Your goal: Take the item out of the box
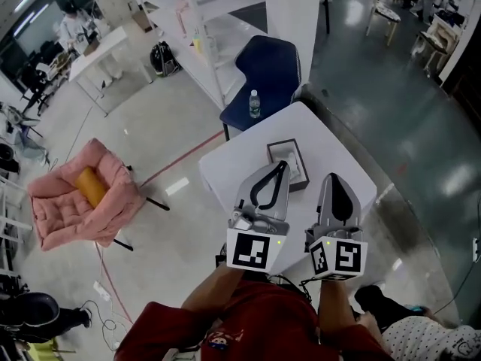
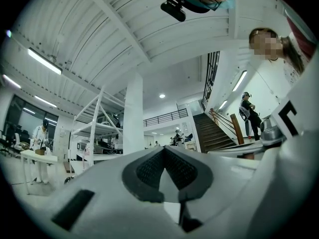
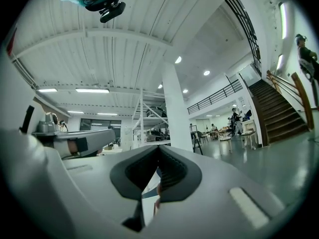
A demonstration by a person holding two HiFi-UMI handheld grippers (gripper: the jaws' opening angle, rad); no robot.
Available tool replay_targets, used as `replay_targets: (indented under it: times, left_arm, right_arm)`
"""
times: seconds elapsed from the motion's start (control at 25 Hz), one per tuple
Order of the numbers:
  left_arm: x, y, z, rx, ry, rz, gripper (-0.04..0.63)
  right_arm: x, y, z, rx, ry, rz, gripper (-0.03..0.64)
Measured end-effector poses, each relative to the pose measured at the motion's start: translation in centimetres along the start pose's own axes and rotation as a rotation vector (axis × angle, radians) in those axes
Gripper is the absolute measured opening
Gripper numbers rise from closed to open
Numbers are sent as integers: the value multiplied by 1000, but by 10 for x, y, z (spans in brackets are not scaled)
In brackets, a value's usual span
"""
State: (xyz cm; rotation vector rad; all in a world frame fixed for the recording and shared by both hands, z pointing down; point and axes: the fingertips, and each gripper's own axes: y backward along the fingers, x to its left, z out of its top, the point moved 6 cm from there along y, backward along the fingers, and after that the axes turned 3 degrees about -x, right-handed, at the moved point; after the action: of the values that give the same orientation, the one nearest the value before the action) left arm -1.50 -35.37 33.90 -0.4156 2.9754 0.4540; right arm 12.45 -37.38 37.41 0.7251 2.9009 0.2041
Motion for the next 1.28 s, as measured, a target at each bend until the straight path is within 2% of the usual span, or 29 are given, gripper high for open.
replay_targets:
  times: [0.32, 0.68, 1.04, 1.28]
  left_arm:
    - [36, -45, -29, 50, 6, -59, 2]
    - [69, -79, -76, 119, -19, -126, 2]
    - [94, -103, -121, 154, 36, -160, 2]
    - [106, -120, -146, 142, 62, -184, 2]
  right_arm:
    - [-5, -56, -18, 52, 0, -54, 2]
    - [-12, -108, -63, 137, -9, -91, 2]
    - [-14, -151, -116, 241, -42, -119, 2]
    - [-20, -175, -154, 318, -60, -149, 3]
